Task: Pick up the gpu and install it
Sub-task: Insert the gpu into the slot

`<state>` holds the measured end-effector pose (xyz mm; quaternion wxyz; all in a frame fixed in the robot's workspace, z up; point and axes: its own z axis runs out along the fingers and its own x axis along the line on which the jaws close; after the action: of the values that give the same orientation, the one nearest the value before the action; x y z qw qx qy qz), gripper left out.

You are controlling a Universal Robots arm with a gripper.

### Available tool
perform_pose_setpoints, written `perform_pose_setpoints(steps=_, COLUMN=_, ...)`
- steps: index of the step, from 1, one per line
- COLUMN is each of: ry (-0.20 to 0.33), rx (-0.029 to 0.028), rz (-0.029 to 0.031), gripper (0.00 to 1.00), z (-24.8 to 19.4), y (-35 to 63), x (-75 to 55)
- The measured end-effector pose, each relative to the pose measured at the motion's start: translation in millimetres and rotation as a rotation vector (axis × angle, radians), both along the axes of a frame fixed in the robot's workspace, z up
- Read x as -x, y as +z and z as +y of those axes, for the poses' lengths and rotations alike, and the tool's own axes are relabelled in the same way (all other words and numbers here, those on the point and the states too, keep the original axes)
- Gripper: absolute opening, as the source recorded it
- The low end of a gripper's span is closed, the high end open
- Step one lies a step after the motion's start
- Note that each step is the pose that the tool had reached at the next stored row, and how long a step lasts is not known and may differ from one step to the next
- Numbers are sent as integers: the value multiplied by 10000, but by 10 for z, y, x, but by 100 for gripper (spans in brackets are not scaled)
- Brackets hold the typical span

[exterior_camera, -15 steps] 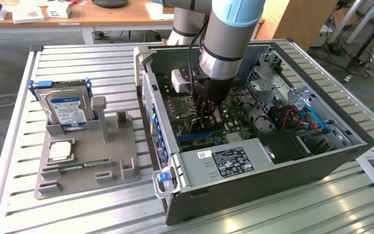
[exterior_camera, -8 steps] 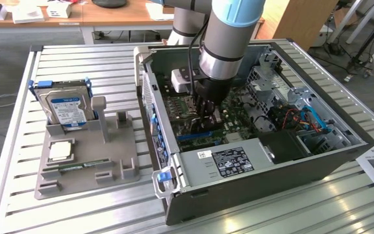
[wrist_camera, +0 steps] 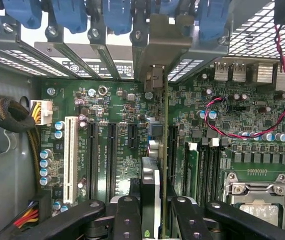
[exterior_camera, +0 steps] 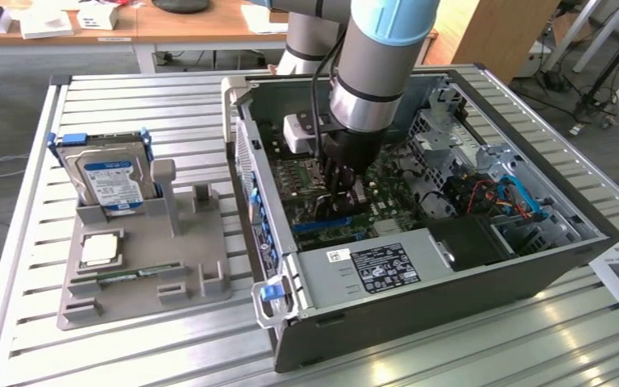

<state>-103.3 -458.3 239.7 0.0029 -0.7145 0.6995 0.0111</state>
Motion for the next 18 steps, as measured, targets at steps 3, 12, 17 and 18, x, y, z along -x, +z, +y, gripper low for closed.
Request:
perform_pose_setpoints(steps=3, ry=0, rx=0, rz=0, gripper=28, z=-1, y=-6, x=0)
perform_pose_setpoints(steps=12, ry=1, rx=-1, rz=-2, gripper=28, z=-1, y=-15, x=0)
perform_pose_setpoints(steps=17, ry=17, rx=-5, rz=-1, gripper=28, z=-5, y=-15, x=-1)
perform_pose_setpoints(steps=18, ry=18, rx=-4, rz=-1, gripper=28, z=-6, y=-14, x=-1)
